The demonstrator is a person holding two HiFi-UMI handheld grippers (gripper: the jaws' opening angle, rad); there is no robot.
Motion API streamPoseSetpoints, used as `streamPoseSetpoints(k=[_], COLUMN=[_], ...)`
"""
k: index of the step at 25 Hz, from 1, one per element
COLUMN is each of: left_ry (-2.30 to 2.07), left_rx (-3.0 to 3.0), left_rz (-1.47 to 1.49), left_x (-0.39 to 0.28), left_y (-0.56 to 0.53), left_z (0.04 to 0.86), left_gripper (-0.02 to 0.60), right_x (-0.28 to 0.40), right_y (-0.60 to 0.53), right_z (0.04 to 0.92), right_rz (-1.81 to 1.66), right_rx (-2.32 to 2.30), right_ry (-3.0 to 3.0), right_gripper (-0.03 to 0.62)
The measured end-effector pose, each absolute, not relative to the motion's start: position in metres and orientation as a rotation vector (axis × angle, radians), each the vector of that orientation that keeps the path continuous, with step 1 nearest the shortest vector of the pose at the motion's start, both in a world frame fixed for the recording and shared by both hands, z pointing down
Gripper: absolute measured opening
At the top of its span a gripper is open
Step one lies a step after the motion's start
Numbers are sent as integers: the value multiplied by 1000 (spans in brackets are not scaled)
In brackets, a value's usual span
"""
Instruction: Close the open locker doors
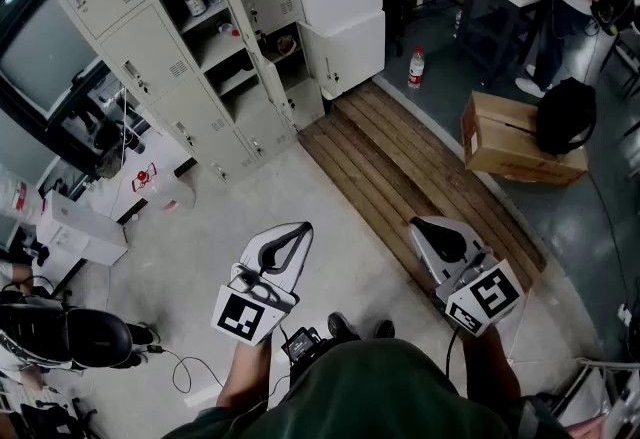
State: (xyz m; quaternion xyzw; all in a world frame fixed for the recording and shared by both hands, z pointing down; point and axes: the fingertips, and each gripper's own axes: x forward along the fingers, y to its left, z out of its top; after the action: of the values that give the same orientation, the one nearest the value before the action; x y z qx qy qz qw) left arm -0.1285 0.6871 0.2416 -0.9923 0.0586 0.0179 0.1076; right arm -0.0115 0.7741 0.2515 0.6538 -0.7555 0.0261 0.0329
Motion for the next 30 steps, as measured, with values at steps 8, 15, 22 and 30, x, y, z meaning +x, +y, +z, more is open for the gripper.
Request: streamPoseSetpoints(k=[8, 15, 22, 30], left_ry=[198, 197, 182, 184], left_rx=[-2915, -2920, -2935, -2940], left_rz=[62, 62, 49, 60], left_x=[-134, -147, -163, -180], left_y=[674, 654, 625, 585], left_z=[241, 247, 255, 253], left_gripper=[2, 2, 2, 2], right_x=[-13, -24, -37, -53], right_y=[760, 738, 711, 667], right_z=[253, 257, 261, 260], right_rz=[76, 75, 86, 107], right_rx=[2005, 2008, 2032, 2042], right_ry=[-2325, -2312, -2326, -2337], right_gripper=[5, 5, 6, 6])
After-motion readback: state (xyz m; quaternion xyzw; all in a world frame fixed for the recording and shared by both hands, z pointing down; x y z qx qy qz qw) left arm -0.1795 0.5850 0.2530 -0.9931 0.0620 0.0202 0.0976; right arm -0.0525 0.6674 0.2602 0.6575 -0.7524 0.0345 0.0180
